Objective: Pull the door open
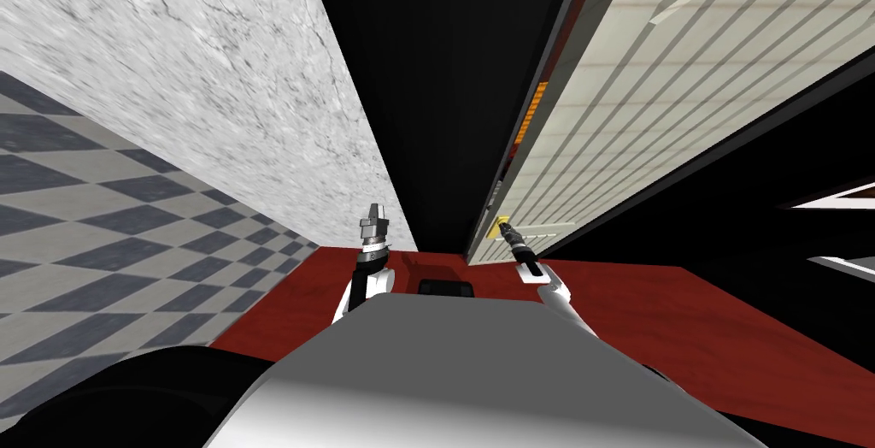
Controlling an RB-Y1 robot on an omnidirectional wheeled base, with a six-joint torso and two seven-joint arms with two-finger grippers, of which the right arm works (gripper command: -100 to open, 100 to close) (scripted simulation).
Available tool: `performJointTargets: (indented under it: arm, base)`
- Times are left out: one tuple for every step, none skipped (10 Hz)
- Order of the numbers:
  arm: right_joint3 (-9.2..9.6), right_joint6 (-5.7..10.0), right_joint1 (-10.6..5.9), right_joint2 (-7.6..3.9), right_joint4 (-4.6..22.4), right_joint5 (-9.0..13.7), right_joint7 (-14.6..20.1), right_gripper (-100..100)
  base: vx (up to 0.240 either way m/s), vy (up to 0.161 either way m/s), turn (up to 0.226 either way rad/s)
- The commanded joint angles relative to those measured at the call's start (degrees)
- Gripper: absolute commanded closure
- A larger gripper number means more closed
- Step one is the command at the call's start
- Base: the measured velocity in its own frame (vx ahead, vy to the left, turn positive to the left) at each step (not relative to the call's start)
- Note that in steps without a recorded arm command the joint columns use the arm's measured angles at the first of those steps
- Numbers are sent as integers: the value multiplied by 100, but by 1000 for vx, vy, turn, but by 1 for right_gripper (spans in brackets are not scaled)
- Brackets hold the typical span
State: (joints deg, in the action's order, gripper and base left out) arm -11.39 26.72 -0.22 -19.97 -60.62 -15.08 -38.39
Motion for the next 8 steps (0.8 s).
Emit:
performJointTargets:
  arm:
    - [-130, -239, 10, 5, -89, 286, 30, 100]
    - [-130, -239, 10, 5, -89, 440, 30, 100]
    - [-140, -456, 14, 59, -129, 589, 73, 100]
    - [-140, -456, 14, 59, -129, 737, 73, 100]
    - [-140, -456, 14, 59, -129, 826, 73, 100]
    - [-151, -684, 18, 116, -172, 992, 118, 100]
    - [-151, -684, 18, 116, -172, 1132, 118, 100]
    - [-151, -684, 18, 116, -172, 1237, 118, 100]
  base:
    - [-44, -25, -9]
    - [-35, -20, 7]
    - [-36, -26, 15]
    - [-29, -24, 15]
    - [-11, -4, 13]
    - [-40, -6, -7]
    - [-45, -6, 33]
    - [-20, 6, 5]
